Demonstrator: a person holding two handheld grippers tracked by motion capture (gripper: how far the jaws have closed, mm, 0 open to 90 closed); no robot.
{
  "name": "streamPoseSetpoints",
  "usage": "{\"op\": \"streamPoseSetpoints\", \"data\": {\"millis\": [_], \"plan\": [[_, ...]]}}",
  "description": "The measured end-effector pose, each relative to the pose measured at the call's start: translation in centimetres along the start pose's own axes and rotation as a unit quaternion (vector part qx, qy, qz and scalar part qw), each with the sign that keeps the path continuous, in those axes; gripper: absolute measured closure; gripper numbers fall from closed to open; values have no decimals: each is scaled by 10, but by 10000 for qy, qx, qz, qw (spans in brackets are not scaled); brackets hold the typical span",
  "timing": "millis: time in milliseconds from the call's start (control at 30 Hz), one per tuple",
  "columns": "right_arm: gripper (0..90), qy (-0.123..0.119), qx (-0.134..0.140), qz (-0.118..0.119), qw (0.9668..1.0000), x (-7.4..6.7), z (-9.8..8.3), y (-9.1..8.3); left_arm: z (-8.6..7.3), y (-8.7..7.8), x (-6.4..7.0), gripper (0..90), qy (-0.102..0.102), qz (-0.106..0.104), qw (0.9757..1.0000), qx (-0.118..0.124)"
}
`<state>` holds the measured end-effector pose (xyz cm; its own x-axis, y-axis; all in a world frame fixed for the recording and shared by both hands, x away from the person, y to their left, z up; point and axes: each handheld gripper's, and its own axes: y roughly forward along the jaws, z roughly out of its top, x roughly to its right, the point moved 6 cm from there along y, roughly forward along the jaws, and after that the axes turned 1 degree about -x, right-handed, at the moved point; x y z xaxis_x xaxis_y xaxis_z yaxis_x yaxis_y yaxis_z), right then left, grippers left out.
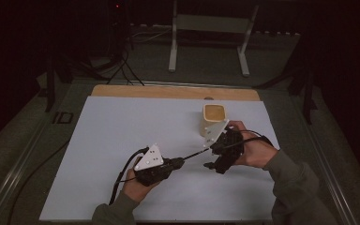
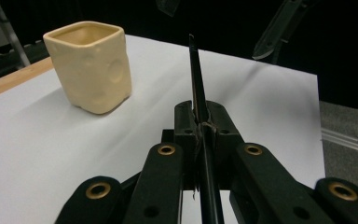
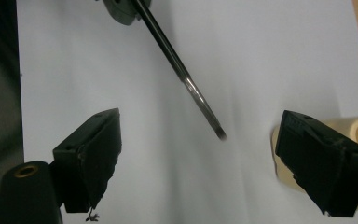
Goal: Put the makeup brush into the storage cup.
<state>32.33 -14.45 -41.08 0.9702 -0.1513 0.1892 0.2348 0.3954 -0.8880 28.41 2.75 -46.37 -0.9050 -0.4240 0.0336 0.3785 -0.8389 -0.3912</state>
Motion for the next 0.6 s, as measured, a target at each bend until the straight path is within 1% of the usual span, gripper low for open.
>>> {"op": "streamPoseSetpoints", "data": {"millis": [100, 167, 267, 467, 533, 600], "plan": [[154, 128, 248, 84, 9996, 2, -3, -2, 1, -2, 0, 863, -31, -72, 9999, 82], [160, 188, 389, 134, 9990, 3, -5, -3, 2, -4, 0, 863, -13, -117, 9998, 143], [169, 275, 628, 262, 9973, 2, -7, -5, 3, -7, 0, 863, -30, -167, 9997, 198], [214, 434, 865, 353, 9947, 3, -12, -5, 5, -12, -2, 863, -84, -262, 9992, 293], [229, 457, 953, 402, 9936, 3, -12, -5, 6, -13, -2, 863, -52, -283, 9991, 318], [262, 468, 995, 451, 9929, 3, -12, -5, 6, -14, -1, 863, -40, -312, 9989, 334]]}}
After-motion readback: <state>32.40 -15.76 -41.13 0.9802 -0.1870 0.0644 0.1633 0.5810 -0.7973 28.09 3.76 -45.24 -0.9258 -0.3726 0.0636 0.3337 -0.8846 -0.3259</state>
